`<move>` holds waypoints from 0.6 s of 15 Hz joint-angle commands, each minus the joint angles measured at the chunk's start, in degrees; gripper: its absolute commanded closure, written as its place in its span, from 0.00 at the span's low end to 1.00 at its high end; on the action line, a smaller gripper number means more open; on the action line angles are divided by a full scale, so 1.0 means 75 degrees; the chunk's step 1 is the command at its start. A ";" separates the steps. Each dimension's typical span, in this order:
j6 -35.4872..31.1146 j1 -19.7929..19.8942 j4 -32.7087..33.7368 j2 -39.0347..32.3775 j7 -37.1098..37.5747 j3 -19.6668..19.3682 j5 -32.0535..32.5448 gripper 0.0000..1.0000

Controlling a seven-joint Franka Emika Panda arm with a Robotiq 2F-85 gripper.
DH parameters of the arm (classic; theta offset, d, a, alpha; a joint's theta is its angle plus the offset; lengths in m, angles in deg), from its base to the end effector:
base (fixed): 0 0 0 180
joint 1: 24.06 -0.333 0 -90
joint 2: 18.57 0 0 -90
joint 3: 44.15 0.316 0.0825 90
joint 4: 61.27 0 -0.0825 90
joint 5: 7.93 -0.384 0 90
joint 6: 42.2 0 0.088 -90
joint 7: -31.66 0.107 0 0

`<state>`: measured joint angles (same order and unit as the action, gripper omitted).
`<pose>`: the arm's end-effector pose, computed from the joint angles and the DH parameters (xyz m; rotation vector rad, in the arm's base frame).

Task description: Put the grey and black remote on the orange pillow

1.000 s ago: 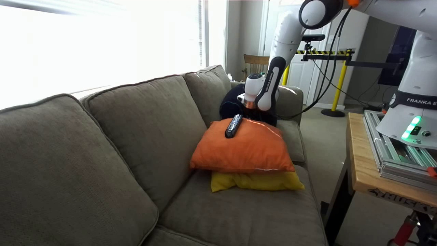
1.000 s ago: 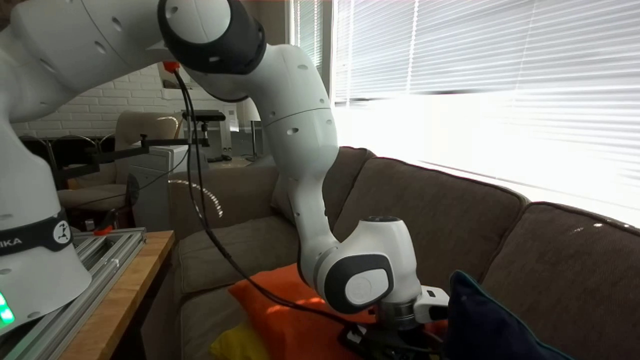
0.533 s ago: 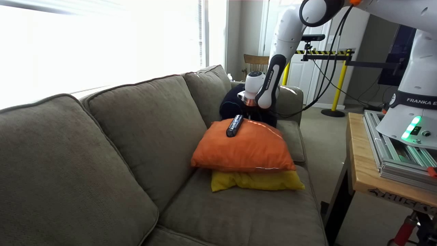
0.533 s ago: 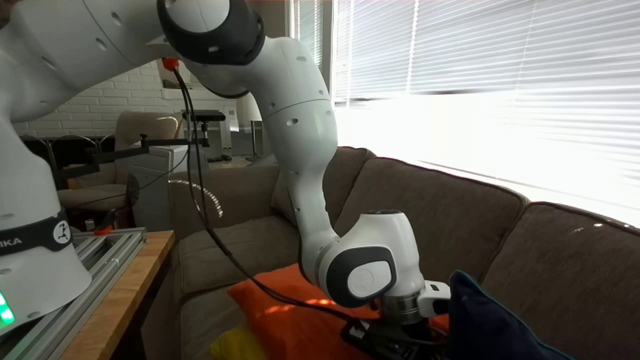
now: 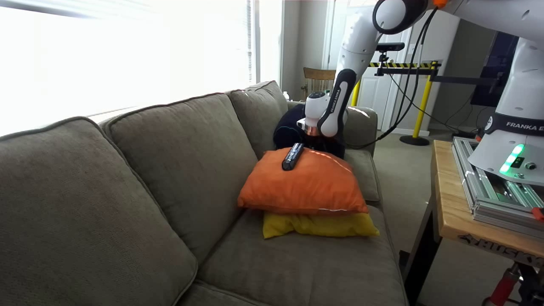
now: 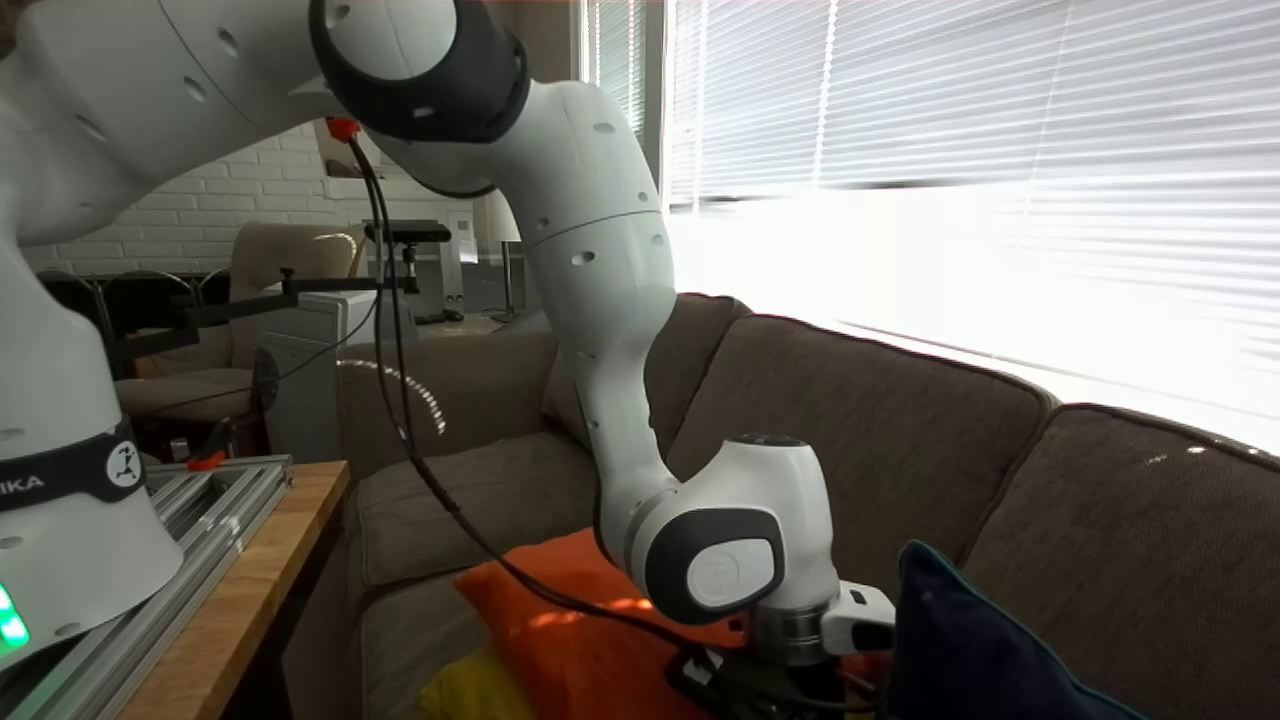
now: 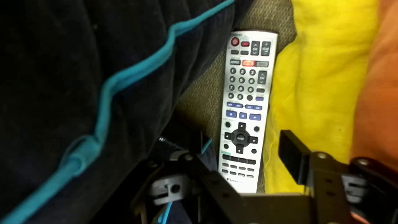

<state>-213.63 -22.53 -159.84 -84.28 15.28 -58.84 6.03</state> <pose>0.5939 -0.1521 -0.0413 2.7821 0.5740 0.0667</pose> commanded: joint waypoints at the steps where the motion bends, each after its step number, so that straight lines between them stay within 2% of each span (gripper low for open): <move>1: 0.0508 0.0547 0.0382 -0.0254 -0.0183 0.0463 0.0165 0.02; 8: 0.0372 0.0572 0.0801 -0.0822 -0.0340 0.0325 0.0325 0.00; 9: 0.0363 0.0552 0.0847 -0.0898 -0.0326 0.0297 0.0349 0.04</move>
<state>-211.20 -18.80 -156.33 -88.01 13.10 -56.50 6.48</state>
